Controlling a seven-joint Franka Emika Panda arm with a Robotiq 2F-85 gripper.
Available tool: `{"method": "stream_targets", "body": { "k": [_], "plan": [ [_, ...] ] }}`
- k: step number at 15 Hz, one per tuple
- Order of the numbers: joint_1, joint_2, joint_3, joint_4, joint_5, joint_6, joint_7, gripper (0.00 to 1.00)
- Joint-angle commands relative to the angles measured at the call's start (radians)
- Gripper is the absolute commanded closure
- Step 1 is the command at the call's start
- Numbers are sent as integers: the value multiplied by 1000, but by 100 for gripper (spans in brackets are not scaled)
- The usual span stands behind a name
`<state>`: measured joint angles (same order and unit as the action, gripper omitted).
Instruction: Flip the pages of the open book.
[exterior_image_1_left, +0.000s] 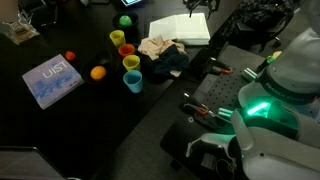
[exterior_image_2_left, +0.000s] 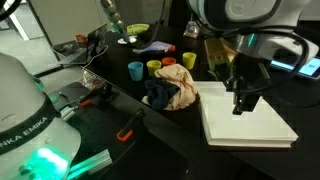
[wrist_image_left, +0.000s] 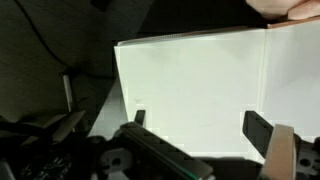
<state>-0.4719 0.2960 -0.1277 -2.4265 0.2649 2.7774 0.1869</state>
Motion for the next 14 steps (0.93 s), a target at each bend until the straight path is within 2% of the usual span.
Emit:
{"method": "stream_targets", "body": {
  "k": [1, 7, 12, 14],
  "plan": [
    [-104, 96, 84, 106, 240, -18, -240, 0],
    [-152, 210, 62, 189, 258, -39, -322, 0],
    [-222, 268, 106, 219, 261, -40, -398, 0],
    [-288, 284, 164, 227, 297, -34, -477, 0]
  ]
}}
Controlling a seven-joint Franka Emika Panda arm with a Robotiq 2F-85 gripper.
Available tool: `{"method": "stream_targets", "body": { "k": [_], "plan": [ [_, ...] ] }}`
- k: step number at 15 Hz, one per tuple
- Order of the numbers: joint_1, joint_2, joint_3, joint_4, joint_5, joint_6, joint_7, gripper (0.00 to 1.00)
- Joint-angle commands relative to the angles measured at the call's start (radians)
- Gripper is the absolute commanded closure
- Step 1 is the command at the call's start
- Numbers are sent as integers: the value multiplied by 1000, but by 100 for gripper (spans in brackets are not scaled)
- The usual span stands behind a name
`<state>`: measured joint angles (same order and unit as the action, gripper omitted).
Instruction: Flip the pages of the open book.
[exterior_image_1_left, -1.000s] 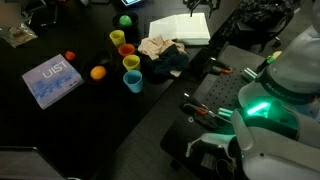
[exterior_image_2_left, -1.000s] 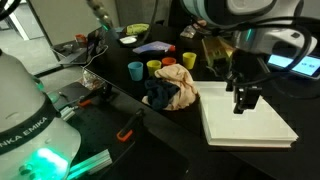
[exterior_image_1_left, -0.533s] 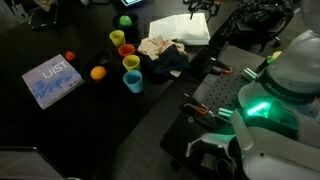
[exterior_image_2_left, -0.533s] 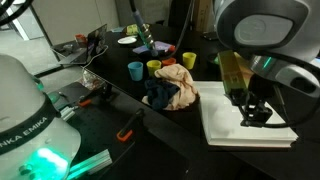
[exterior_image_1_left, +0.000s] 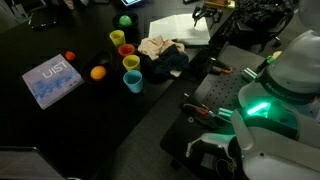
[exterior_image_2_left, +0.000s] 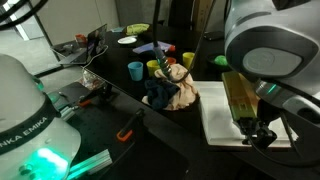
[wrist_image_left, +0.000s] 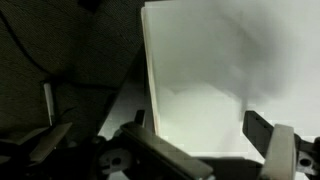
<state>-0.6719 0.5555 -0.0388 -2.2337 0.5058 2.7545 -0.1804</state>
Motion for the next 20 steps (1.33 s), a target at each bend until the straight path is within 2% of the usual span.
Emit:
{"method": "stream_targets", "body": {
  "k": [1, 5, 9, 14, 20],
  "plan": [
    [-123, 30, 108, 39, 75, -14, -150, 0],
    [-236, 52, 203, 54, 155, -34, -282, 0],
    [-291, 52, 239, 60, 217, -78, -356, 0],
    [-305, 41, 235, 70, 298, -145, -413, 0],
    [-269, 34, 201, 79, 352, -195, -442, 0]
  ]
}}
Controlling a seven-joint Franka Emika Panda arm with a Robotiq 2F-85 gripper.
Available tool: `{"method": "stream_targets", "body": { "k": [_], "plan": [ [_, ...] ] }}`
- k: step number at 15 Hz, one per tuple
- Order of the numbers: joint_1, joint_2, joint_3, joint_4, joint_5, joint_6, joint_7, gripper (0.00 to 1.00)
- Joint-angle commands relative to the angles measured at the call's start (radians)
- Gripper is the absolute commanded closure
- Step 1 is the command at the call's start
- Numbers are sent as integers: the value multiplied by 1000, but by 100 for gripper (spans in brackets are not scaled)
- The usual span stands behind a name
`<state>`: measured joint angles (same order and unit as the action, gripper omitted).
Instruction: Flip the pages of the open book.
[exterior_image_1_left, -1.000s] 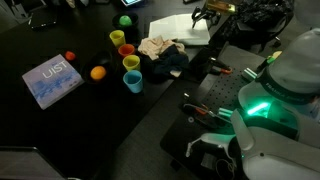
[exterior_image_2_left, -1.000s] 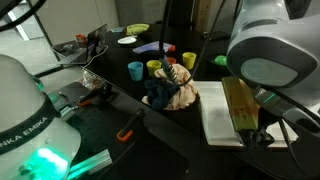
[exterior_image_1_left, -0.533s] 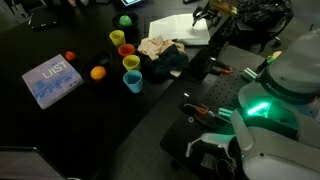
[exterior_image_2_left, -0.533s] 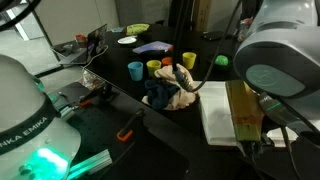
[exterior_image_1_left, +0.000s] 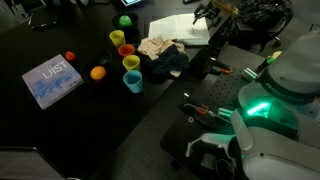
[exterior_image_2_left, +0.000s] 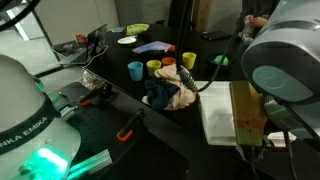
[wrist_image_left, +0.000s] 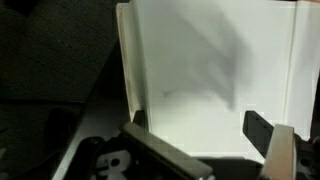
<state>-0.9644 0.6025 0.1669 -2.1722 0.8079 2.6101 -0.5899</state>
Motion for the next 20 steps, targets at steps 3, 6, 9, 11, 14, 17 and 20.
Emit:
{"method": "stream_targets", "body": {
  "k": [3, 6, 9, 11, 14, 17, 20],
  "plan": [
    [42, -23, -16, 20, 49, -69, -28, 0],
    [60, -40, -25, 20, 50, -75, -32, 0],
    [81, -51, -37, 17, 50, -72, -32, 0],
    [100, -52, -46, 17, 48, -69, -28, 0],
    [133, -51, -66, 10, 40, -58, -26, 0],
    [181, -70, -92, 4, 20, -22, -21, 0],
    [231, -93, -123, 15, 12, -22, 9, 0]
  ]
}}
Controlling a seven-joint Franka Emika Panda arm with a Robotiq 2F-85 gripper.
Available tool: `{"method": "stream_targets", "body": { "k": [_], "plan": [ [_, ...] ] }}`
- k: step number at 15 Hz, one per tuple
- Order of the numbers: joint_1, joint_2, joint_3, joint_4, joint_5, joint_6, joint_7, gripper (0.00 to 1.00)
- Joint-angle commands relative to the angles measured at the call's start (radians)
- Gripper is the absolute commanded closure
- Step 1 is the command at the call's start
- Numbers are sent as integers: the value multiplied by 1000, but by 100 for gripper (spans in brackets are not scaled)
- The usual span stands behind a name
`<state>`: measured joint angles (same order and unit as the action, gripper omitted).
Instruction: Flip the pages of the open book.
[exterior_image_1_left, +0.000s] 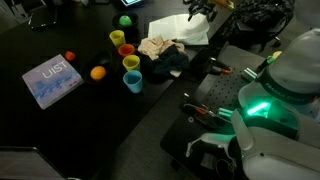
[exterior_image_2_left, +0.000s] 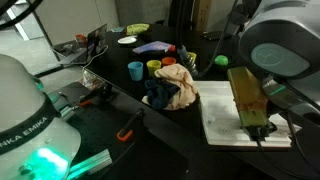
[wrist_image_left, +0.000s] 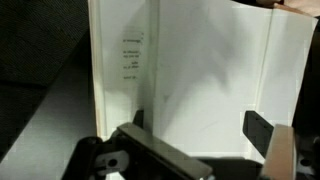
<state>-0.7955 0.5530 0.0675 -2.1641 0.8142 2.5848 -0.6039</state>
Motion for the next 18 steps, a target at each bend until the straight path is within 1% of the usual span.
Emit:
{"method": "stream_targets", "body": {
  "k": [1, 5, 13, 18],
  "plan": [
    [78, -49, -34, 10, 5, -3, 35, 0],
    [142, -50, -64, 15, 8, -9, 81, 0],
    [257, -60, -76, 22, 8, 54, 107, 0],
    [339, -67, -94, 27, -24, 105, 151, 0]
  ]
}}
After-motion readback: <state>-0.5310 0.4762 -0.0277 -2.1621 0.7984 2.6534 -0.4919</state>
